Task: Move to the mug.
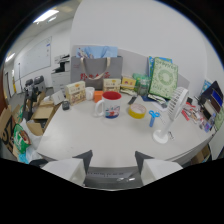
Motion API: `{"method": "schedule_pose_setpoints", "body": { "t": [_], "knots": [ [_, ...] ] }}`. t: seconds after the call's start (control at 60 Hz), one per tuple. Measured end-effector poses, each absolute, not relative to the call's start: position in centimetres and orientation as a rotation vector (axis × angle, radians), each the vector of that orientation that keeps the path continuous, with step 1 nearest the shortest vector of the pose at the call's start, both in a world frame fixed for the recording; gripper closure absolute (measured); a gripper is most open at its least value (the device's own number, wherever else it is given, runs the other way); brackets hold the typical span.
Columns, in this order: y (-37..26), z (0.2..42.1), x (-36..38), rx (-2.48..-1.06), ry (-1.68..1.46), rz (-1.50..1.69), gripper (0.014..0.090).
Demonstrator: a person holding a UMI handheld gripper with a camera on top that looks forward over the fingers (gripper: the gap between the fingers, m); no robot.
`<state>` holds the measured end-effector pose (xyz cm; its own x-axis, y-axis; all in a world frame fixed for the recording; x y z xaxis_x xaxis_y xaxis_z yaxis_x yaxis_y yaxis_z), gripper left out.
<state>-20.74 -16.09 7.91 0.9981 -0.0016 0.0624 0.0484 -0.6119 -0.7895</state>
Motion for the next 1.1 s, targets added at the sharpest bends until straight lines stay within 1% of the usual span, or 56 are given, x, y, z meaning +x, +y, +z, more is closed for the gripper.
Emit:
{"method": "schedule_pose_setpoints", "body": {
  "t": [0.283,0.417,0.5,0.9,1.1],
  "knots": [
    [-15.9,7.9,-21.0,-2.217,-0.021,-0.063,0.0200],
    [-14.7,7.7,-21.0,-2.196,-0.014,-0.059,0.0201],
    [-13.4,7.5,-20.8,-2.192,-0.017,-0.052,0.0203],
    [-3.2,6.1,-20.0,-2.183,-0.053,-0.018,0.0204],
    [0.0,5.3,-19.8,-2.188,-0.077,-0.012,0.0204]
  ]
}}
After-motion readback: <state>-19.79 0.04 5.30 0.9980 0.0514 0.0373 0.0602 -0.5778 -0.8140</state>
